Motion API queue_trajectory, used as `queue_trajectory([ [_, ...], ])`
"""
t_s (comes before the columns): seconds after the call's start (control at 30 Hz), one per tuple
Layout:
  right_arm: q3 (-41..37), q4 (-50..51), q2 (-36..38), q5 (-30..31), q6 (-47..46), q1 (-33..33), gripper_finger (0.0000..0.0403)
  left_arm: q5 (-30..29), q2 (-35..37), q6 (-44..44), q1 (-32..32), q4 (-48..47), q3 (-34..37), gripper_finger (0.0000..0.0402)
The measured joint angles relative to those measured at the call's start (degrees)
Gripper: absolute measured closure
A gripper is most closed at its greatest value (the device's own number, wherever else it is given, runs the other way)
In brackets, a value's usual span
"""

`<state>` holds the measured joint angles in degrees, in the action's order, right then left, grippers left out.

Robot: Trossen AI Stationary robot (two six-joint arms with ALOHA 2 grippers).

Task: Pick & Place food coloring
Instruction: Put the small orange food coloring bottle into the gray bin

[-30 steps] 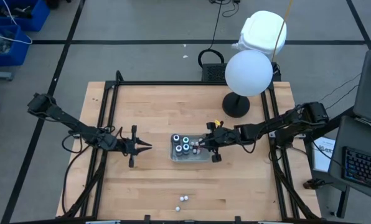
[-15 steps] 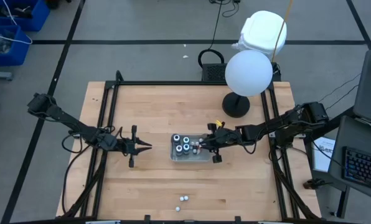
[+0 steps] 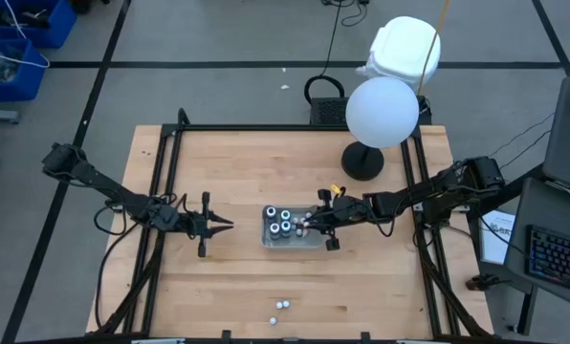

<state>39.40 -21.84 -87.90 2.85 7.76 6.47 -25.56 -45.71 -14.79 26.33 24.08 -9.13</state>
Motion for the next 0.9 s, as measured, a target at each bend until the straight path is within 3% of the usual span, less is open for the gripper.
queue_trajectory([
  [0.53, 0.24, -3.77, -5.52, 0.15, -2.68, -0.62, 0.0348, -0.02, 0.0, -0.02, 0.0, -0.02, -0.02, 0.0355],
  [0.9, -0.02, -3.97, -3.21, 0.25, 0.76, -0.69, 0.0348, 0.0, 0.0, -0.02, 0.0, -0.04, -0.02, 0.0355],
])
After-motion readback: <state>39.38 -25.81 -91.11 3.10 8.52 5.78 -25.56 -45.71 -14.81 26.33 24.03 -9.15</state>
